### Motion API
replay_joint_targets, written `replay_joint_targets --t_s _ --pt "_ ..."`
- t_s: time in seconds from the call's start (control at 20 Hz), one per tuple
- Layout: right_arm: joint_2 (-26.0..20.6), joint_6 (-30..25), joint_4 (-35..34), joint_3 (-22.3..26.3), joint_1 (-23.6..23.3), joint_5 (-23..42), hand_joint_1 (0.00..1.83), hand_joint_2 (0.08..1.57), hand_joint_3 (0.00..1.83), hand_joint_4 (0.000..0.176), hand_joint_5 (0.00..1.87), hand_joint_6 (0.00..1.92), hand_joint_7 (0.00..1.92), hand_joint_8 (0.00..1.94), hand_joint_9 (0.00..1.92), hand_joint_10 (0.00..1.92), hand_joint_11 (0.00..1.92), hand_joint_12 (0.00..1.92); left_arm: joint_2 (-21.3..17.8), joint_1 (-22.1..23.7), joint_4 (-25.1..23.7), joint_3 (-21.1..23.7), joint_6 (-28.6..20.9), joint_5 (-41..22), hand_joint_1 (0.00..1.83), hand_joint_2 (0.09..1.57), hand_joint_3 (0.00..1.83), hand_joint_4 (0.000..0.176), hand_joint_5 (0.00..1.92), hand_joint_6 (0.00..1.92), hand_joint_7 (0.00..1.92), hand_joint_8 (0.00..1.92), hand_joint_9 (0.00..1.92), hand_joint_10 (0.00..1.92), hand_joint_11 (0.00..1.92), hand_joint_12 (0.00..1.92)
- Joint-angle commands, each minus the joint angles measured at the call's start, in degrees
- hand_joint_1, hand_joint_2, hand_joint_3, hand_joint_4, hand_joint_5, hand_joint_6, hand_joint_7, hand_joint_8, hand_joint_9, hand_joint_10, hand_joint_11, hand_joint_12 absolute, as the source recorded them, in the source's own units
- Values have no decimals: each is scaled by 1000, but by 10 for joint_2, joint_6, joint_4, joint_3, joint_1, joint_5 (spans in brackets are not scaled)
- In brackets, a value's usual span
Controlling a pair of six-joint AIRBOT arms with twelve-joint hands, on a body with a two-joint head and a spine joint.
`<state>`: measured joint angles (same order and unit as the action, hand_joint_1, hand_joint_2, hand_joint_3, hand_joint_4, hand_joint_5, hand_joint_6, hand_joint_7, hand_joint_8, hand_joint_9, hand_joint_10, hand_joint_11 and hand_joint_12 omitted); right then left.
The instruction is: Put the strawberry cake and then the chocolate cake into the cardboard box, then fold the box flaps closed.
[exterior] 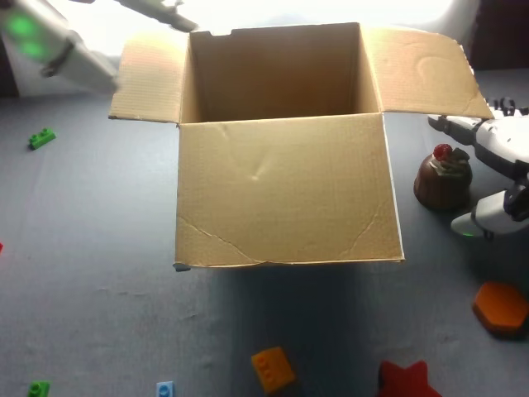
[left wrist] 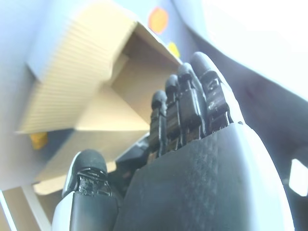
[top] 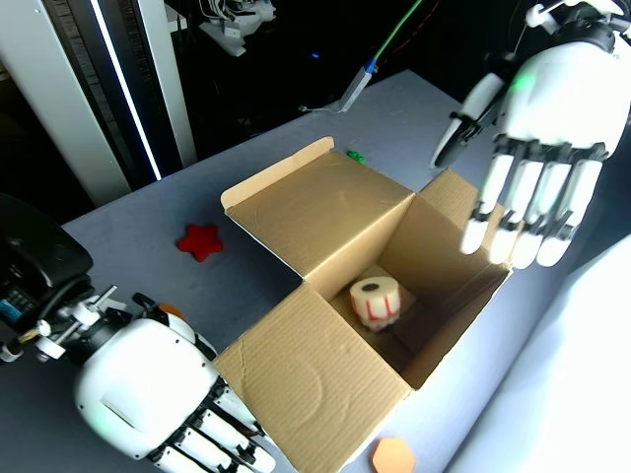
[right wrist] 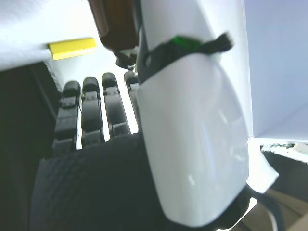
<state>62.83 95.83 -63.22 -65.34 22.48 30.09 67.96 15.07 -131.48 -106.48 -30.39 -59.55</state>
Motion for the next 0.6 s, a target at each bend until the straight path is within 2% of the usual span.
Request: replay_joint_targets --t_s 0.0,0.15,0.35,0.45,0.55 --pt "-4 -2 18 -7 -5 47 1147 926 0 33 1 0 16 5 23 9 0 0 -12 5 34 -4 -2 18 0 1156 0 3 116 1 157 1 147 0 0 516" --pt "7 -2 18 -18 -13 49 1144 934 0 35 0 0 20 4 34 12 0 0 -48 5 29 -4 -6 13 0 1129 0 14 115 0 156 0 151 1 0 556" --pt "18 -3 18 -30 -13 49 1129 949 0 33 0 0 23 3 29 8 0 0 -91 -5 16 12 -10 13 0 1113 0 15 138 3 165 4 154 7 0 545" --pt "21 -4 18 -35 -13 49 1133 936 0 37 0 0 13 0 32 9 0 0 -117 -27 20 40 -13 16 0 1120 0 19 139 2 166 2 153 4 0 557" --pt "22 -4 18 -37 -14 49 1139 932 0 30 2 1 10 1 34 9 0 0 -141 -61 25 79 -13 21 0 1121 0 20 132 1 161 0 150 1 0 545"
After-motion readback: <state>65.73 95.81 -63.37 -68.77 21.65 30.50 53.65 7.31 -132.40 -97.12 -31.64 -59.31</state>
